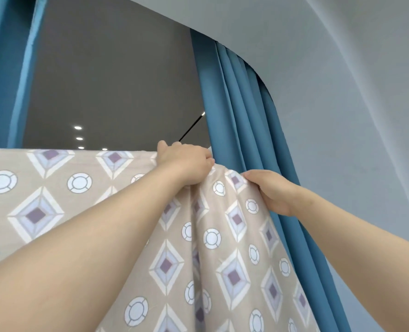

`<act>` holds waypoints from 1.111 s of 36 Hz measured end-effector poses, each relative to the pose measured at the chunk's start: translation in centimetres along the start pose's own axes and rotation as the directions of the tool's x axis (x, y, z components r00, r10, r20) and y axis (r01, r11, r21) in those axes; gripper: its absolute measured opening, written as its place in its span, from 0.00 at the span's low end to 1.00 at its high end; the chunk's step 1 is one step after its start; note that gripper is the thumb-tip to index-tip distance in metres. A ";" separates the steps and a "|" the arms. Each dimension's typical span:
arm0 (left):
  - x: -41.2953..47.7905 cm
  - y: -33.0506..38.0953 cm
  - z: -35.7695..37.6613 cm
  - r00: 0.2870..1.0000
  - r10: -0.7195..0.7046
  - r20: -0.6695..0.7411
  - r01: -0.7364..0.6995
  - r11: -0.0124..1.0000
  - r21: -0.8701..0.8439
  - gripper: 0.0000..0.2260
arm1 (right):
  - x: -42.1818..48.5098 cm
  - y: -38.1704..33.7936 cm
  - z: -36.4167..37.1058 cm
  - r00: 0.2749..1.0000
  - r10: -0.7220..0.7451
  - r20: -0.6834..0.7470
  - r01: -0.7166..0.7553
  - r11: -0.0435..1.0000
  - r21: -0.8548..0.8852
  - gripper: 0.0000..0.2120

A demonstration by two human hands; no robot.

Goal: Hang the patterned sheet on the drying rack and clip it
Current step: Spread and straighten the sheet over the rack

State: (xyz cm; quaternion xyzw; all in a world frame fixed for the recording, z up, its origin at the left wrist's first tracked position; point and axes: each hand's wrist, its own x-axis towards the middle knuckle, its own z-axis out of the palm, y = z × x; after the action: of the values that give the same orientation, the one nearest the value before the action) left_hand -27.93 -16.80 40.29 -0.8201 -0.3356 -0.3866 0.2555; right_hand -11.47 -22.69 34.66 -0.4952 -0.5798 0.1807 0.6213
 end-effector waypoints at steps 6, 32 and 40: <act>0.8 1.6 0.7 0.996 -0.056 -0.066 0.052 0.997 -0.053 0.13 | -1.6 0.7 -1.5 0.988 -0.055 -0.146 0.022 0.976 -0.218 0.07; -9.4 -2.3 1.9 0.855 0.118 -0.506 -0.164 0.985 -0.048 0.15 | -5.8 0.6 3.6 0.794 -0.322 -0.516 -0.154 0.715 -0.682 0.14; -13.2 -6.8 -2.7 0.880 -0.029 -0.473 0.020 1.000 -0.024 0.17 | -6.6 -3.9 11.9 0.837 -0.528 -0.140 0.293 0.650 -0.701 0.13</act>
State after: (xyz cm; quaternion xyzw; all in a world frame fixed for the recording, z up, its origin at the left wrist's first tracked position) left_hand -40.59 -18.90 32.27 -0.6989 -0.2700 -0.5814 0.3172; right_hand -25.28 -24.88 32.30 -0.5559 -0.5901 -0.2675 0.5207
